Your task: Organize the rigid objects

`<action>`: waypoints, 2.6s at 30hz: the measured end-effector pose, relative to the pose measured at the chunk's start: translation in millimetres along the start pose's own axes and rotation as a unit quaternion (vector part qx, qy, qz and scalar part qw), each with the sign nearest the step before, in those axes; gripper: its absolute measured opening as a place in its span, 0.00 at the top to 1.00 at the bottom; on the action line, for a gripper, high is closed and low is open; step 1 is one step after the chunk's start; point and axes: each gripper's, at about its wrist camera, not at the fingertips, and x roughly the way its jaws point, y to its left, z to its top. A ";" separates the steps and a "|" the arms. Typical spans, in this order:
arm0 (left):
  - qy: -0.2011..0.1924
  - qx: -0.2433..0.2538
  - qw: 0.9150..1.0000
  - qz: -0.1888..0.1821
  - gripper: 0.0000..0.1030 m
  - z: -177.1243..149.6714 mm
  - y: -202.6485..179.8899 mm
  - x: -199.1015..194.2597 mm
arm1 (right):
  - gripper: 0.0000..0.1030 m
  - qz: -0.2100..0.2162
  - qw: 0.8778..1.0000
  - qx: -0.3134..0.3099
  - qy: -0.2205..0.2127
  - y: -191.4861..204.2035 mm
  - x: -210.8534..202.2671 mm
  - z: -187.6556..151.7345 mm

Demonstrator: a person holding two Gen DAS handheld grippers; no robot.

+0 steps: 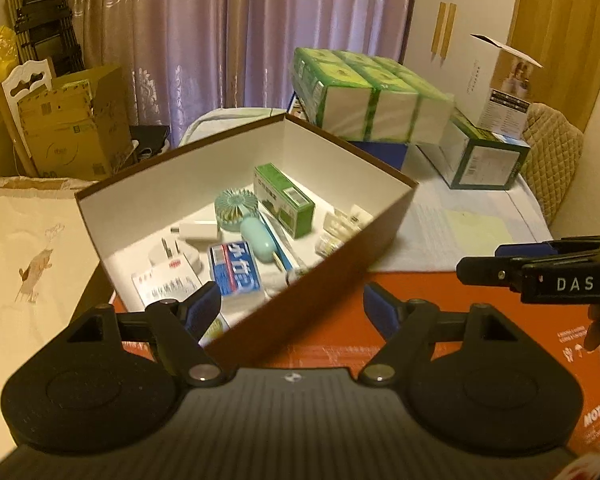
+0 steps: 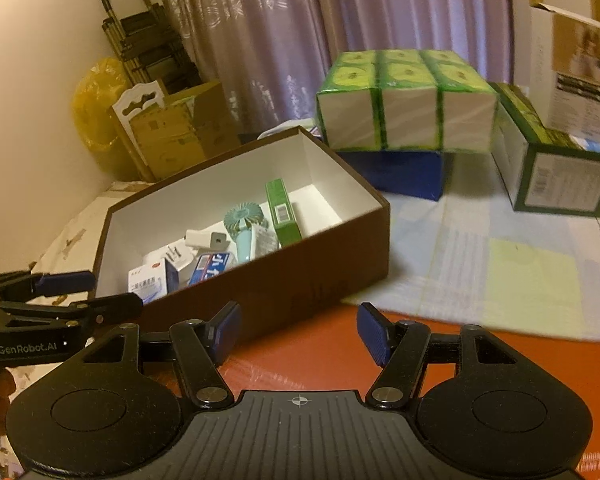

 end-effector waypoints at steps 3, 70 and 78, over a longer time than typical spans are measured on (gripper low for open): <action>0.003 0.006 1.000 0.003 0.27 -10.1 -12.1 -12.3 | 0.41 0.000 1.000 0.003 0.005 -2.5 -14.4 -10.0; 0.039 0.019 0.999 0.004 0.28 -169.7 -219.3 -151.7 | 0.41 -0.022 0.999 0.011 0.035 -73.6 -244.1 -215.6; 0.038 0.017 0.999 0.010 0.28 -168.9 -218.4 -150.1 | 0.41 -0.018 0.999 0.009 0.038 -72.9 -240.6 -213.3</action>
